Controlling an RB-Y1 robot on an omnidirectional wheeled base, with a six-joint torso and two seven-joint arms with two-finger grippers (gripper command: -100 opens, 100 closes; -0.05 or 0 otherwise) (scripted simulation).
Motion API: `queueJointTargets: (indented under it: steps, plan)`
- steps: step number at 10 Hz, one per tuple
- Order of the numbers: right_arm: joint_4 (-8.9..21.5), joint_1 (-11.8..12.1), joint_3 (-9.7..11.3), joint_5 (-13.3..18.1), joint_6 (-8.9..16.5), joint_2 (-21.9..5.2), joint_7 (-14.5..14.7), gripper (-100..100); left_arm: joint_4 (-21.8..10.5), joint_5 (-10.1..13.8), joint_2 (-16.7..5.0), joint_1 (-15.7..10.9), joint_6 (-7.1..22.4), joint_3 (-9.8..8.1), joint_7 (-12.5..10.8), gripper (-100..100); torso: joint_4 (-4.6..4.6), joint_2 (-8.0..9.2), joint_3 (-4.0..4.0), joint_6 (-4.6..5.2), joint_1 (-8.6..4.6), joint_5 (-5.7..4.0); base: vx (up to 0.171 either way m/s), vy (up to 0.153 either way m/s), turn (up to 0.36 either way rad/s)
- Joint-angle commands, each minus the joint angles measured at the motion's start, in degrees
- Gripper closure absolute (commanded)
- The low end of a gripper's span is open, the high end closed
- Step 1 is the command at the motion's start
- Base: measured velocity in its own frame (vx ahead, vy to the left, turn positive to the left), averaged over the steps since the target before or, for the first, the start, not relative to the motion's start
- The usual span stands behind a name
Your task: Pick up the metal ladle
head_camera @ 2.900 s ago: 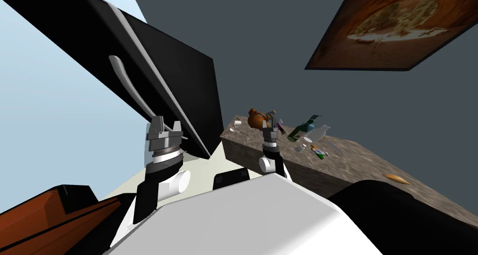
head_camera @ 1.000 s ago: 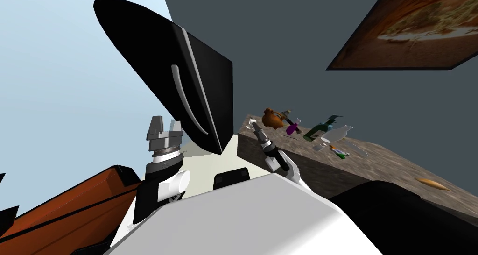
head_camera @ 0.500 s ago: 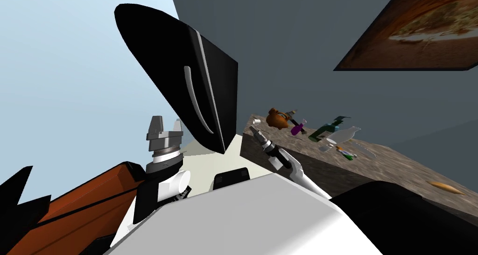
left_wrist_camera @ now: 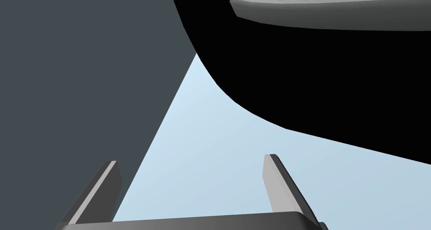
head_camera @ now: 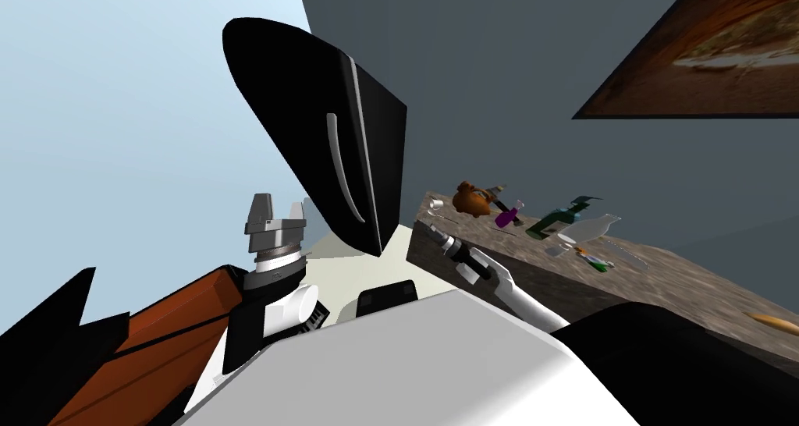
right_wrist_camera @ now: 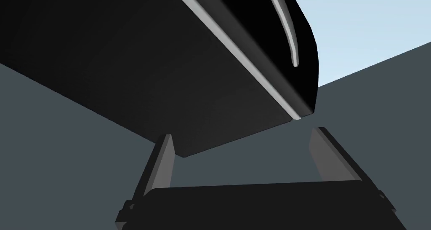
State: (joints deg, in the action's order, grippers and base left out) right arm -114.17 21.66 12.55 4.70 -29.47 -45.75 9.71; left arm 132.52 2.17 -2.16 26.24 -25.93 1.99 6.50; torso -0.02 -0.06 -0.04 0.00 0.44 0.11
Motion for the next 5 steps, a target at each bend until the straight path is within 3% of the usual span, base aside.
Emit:
queueJointTargets:
  steps: [1, 2, 3, 4, 5]
  plan:
    - [0.38, -0.35, 0.39, 0.50, 0.85, -2.86, 0.17, -100, 0.00, 0.00, 0.00, 0.00, 0.00, 0.00, 0.00, 0, 0.00, 0.00, 0.00, 0.00, 0.00, 0.00, 0.017, 0.108, 0.022]
    - [2.46, -0.51, 0.97, 1.51, 1.03, -4.49, 0.65, -100, 0.00, 0.00, 0.00, 0.00, 0.00, 0.00, 0.00, 0, 0.01, 0.02, 0.01, 0.01, -0.07, 0.00, 0.028, 0.125, 0.068]
    - [2.46, -0.51, 0.97, 1.51, 1.03, -6.33, 0.65, -100, 0.00, 0.00, 0.00, 0.00, 0.00, 0.00, 0.00, 0, 0.00, -0.01, 0.00, 0.00, -0.02, 0.00, 0.023, 0.100, 0.023]
    - [2.46, -0.51, 0.97, 1.51, 1.03, -6.68, 0.65, -100, 0.00, 0.00, 0.00, 0.00, 0.00, 0.00, 0.00, 0, 0.00, 0.00, 0.00, 0.02, -0.10, 0.00, 0.010, 0.036, -0.009]
    - [4.68, -0.61, 1.56, 2.57, 1.17, -9.00, 1.16, -100, 0.00, 0.00, -0.01, 0.00, 0.00, -0.01, 0.00, 0, 0.01, 0.05, 0.03, 0.02, -0.30, -0.05, 0.022, 0.072, 0.063]
